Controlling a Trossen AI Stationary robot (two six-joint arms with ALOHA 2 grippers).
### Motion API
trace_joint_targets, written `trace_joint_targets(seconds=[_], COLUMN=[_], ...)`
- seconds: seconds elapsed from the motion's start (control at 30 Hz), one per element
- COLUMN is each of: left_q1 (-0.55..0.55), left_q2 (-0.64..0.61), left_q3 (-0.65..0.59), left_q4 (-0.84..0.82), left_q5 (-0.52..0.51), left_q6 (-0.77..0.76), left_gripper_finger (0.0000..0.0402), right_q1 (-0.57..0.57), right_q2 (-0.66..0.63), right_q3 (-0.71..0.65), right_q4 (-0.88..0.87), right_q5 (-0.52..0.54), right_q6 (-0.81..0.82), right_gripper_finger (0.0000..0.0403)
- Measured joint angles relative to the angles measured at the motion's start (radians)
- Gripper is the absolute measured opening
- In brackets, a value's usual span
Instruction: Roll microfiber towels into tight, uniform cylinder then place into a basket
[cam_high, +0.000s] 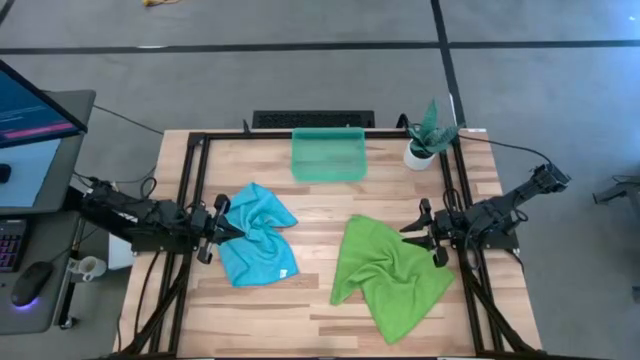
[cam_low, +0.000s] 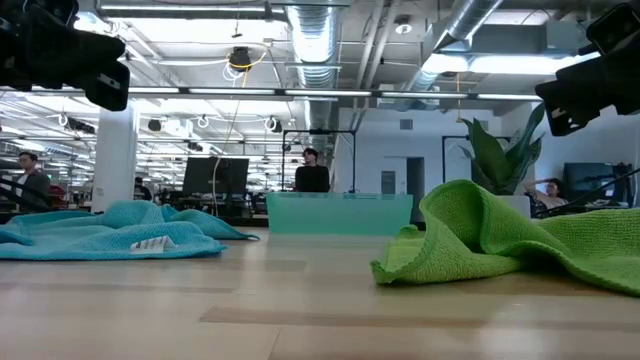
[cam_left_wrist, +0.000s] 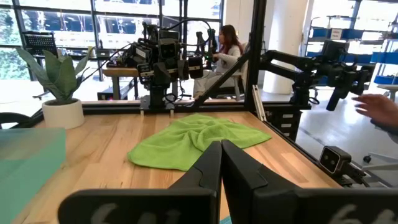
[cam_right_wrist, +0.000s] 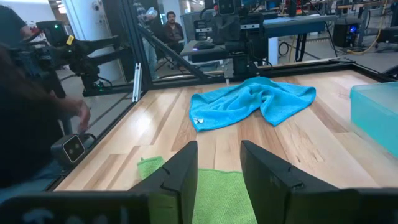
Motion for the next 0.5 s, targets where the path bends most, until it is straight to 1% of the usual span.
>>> trace_joint_targets(seconds=[0.5], left_q1=[0.0], left_q2=[0.0], left_q3=[0.0], left_q4=[0.0], left_q5=[0.0], left_q6=[0.0], left_gripper_finger=[0.0], right_q1=[-0.002], right_q2=[0.0], right_q3=[0.0], right_q4=[0.0], right_q5=[0.0], right_q6=[-0.007], right_gripper_finger=[0.0145])
